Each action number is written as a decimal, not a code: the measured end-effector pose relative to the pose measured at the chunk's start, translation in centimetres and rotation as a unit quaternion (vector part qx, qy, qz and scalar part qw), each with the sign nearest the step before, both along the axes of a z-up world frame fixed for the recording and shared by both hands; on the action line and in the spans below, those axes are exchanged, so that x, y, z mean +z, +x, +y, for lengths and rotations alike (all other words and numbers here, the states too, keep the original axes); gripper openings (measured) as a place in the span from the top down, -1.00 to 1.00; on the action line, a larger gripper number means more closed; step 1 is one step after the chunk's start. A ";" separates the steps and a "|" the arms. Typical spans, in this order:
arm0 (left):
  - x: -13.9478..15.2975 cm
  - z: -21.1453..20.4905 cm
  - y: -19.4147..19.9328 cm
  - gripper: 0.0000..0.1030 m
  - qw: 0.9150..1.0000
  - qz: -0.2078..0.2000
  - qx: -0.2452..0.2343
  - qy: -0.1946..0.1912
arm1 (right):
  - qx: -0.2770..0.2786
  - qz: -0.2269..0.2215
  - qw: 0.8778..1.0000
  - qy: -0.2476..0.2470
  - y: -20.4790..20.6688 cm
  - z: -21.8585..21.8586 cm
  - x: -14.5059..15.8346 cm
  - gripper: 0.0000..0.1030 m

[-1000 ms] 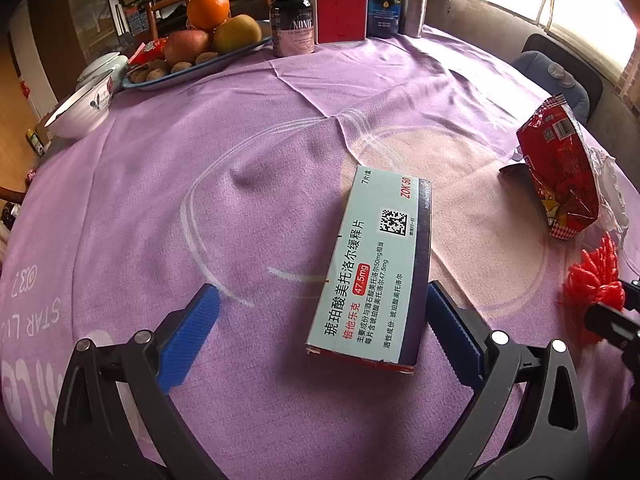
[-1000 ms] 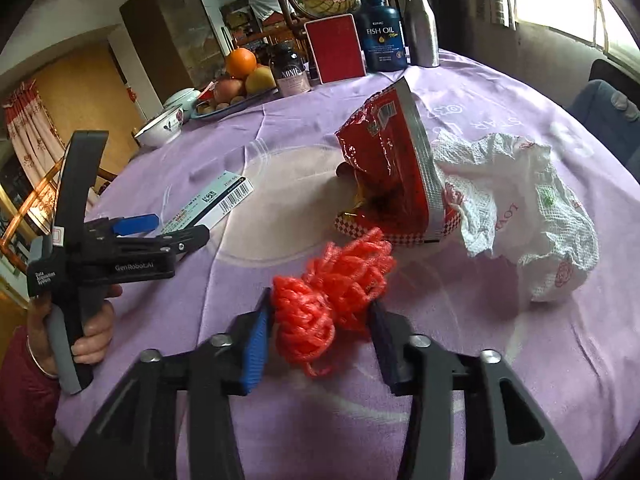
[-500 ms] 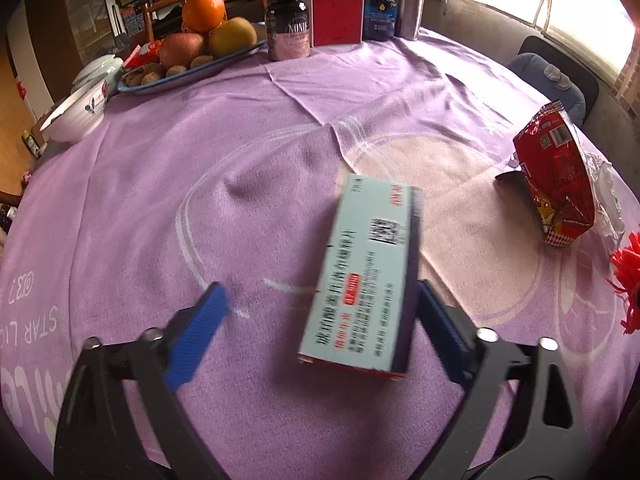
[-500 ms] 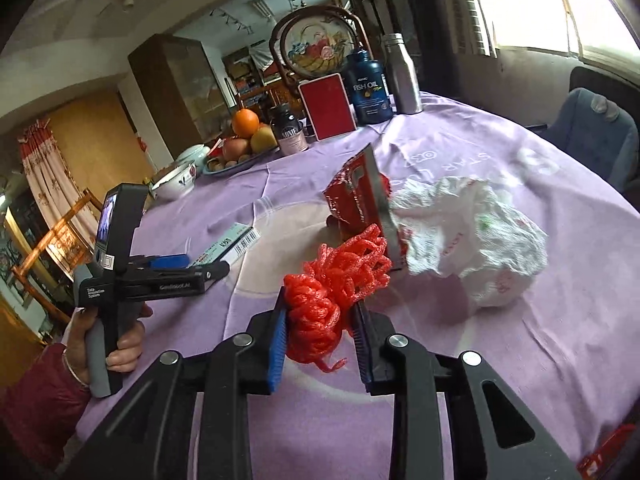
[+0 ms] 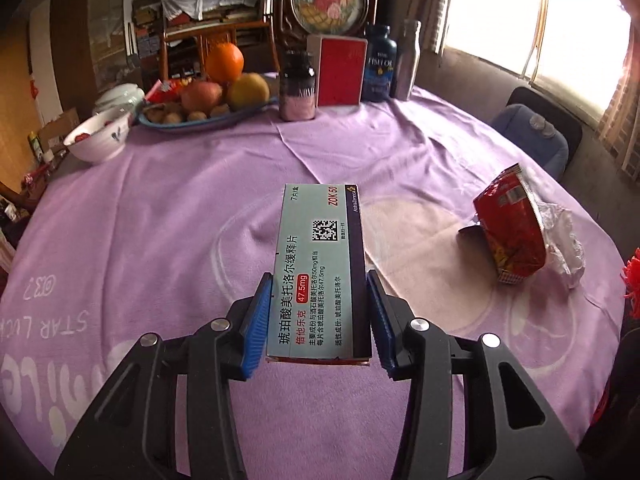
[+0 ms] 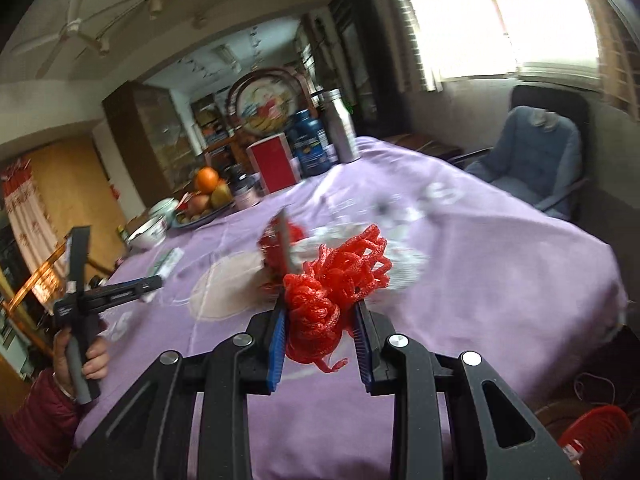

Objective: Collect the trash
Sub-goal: 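Grasp the teal medicine box with left tool while right tool lifts the red net, then drop the medicine box and red net into the red wastebasket with both tools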

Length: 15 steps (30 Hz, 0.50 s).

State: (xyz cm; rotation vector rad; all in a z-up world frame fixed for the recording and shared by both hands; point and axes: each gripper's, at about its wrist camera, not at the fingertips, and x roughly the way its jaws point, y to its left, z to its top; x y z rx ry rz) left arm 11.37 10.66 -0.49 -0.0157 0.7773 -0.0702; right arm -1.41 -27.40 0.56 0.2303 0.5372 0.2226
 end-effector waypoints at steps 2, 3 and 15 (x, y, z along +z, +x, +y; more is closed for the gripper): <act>0.4 -0.9 -1.3 0.11 1.000 -0.013 -0.004 0.010 | -0.021 -0.004 1.000 -0.003 -1.2 -2.0 0.0 0.43; 0.5 -1.3 -1.8 0.11 1.000 -0.017 -0.007 0.012 | -0.028 -0.005 1.000 -0.004 -1.7 -2.8 0.0 0.43; 2.5 -13.4 -7.0 0.11 0.989 -0.071 -0.126 0.017 | -0.170 0.006 0.985 -0.031 -11.2 -15.1 -1.7 0.43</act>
